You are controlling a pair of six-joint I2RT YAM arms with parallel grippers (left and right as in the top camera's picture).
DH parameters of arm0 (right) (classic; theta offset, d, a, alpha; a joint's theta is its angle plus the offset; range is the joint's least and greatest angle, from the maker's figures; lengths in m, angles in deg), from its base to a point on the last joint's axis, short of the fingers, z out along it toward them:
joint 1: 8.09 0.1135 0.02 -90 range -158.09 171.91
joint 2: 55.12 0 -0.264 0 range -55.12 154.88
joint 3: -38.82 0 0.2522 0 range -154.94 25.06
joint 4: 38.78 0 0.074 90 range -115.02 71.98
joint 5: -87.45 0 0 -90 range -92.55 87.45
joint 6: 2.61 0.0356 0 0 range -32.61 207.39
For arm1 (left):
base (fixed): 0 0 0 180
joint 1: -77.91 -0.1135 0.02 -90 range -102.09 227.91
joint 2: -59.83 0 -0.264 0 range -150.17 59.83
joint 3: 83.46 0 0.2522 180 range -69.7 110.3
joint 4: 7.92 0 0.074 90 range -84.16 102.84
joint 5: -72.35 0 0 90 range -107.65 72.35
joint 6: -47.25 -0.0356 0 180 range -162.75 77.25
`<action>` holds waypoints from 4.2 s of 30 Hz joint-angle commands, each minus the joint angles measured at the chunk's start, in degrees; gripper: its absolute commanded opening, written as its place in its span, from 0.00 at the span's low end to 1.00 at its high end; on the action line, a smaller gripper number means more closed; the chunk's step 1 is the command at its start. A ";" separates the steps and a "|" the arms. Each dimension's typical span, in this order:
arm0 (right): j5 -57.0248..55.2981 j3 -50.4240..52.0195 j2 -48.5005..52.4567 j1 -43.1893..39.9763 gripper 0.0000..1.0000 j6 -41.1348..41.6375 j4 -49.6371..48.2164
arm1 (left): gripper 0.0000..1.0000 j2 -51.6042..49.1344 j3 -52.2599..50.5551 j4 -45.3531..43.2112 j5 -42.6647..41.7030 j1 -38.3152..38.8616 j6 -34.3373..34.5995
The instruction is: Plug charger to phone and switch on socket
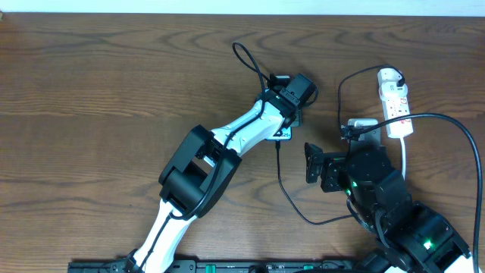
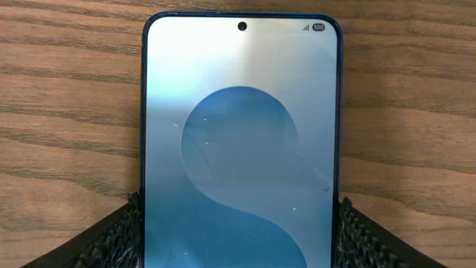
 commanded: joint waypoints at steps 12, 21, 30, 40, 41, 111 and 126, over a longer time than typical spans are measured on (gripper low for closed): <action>-0.09 -0.63 0.35 -0.57 0.99 0.87 -0.44 | 0.63 -5.05 -2.23 1.70 -3.34 -0.24 0.42; -0.09 -0.63 0.35 -0.57 0.99 0.87 -0.61 | 0.63 -5.05 -2.23 1.75 -3.37 -0.24 0.42; -0.09 -0.63 0.35 -0.57 0.99 0.87 -0.66 | 0.63 -5.05 -2.23 2.36 -3.39 -0.24 0.68; -0.07 -0.63 0.35 -0.57 0.99 0.87 -0.81 | 0.63 -5.05 -2.23 2.38 -3.32 -0.24 0.68; -0.07 -0.63 0.35 -0.57 0.99 0.87 -0.79 | 0.63 -5.05 -2.23 2.38 -3.32 -0.24 0.68; 3.15 -3.65 9.66 -3.72 0.99 6.86 3.08 | 0.99 50.73 1.03 34.38 -4.31 -17.75 -18.25; 2.82 -6.49 10.25 -17.42 0.94 17.31 14.25 | 0.98 74.27 0.96 37.97 -29.86 -17.73 -27.91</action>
